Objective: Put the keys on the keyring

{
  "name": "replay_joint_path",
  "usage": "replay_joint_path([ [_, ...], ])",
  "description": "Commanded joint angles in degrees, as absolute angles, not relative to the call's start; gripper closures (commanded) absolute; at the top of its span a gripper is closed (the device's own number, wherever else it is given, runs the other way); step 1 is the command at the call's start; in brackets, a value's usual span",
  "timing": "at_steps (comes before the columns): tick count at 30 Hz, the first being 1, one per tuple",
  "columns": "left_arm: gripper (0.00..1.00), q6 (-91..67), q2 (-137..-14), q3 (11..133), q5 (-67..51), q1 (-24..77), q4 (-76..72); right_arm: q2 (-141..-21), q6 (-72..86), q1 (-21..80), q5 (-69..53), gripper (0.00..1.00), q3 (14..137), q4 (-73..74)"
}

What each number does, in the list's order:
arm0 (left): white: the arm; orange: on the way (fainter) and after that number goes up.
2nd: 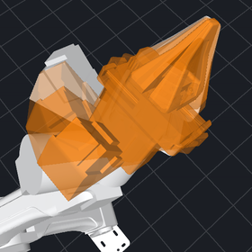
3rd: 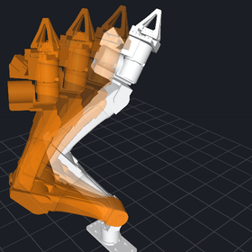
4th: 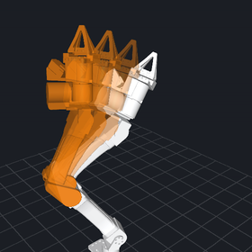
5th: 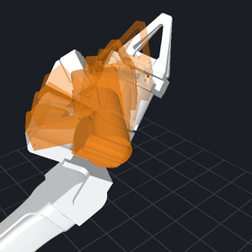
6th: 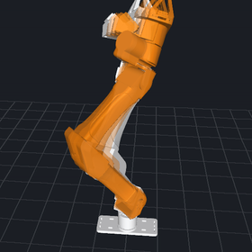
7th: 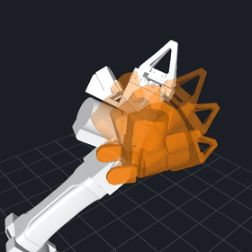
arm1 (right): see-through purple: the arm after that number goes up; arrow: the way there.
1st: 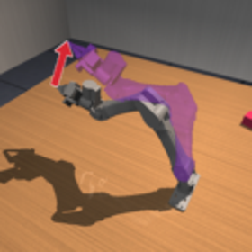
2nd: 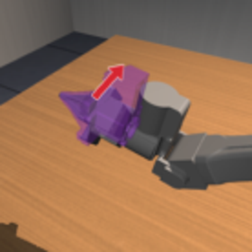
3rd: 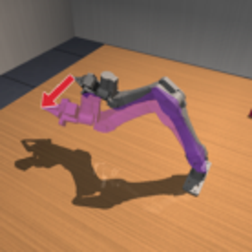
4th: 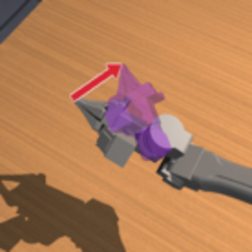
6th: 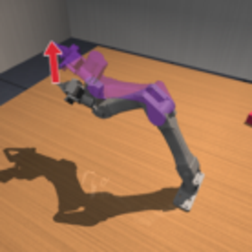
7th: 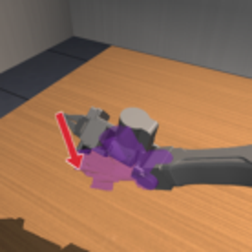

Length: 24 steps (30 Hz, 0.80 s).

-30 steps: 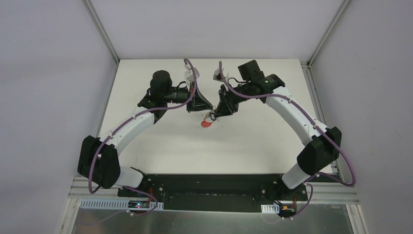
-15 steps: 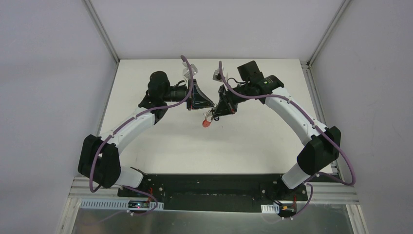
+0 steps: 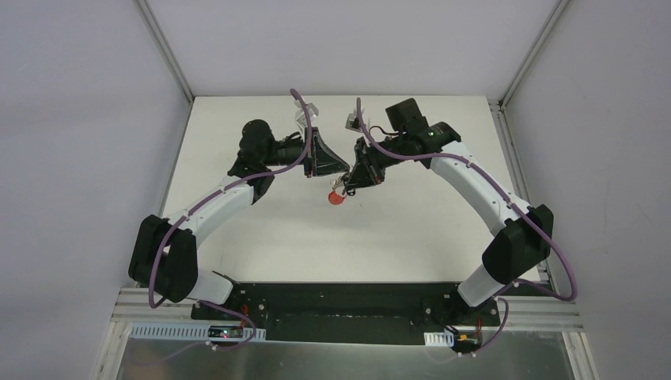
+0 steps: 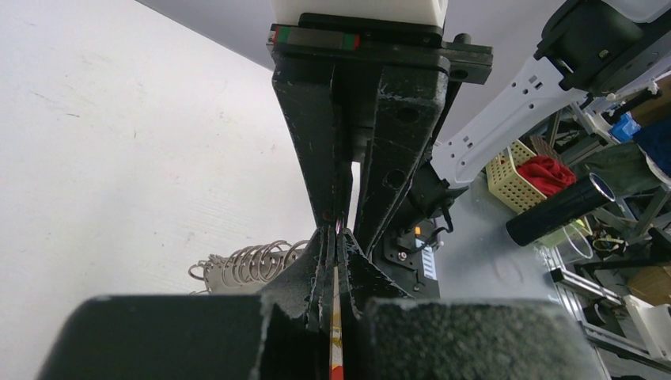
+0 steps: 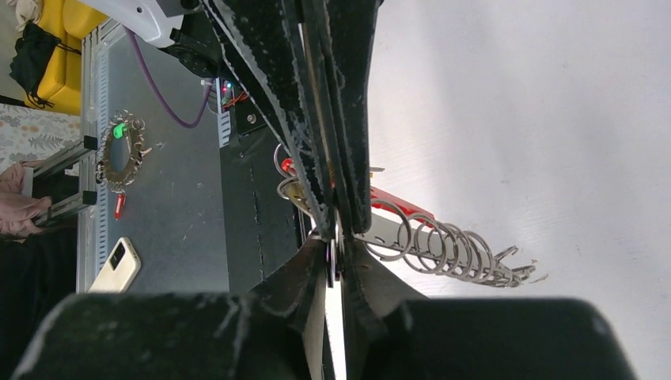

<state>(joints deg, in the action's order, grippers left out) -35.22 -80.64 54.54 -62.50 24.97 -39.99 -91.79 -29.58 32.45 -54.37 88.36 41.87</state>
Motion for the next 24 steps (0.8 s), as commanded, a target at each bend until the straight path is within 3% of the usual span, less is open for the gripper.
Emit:
replay_joint_path([
  [1,1.00,-36.83,-80.60,54.64,-62.03,23.60,-45.35,-89.73,-30.19,32.00,-54.28,0.83,88.17,40.91],
  [6,1.00,-37.62,-80.60,54.66,-62.29,22.78,-46.64,-87.74,-30.32,29.77,-53.50,0.74,88.02,40.89],
  [24,1.00,-39.75,-81.51,53.34,-64.23,23.40,-49.57,-88.81,-27.38,28.06,-55.46,0.62,92.61,39.25],
])
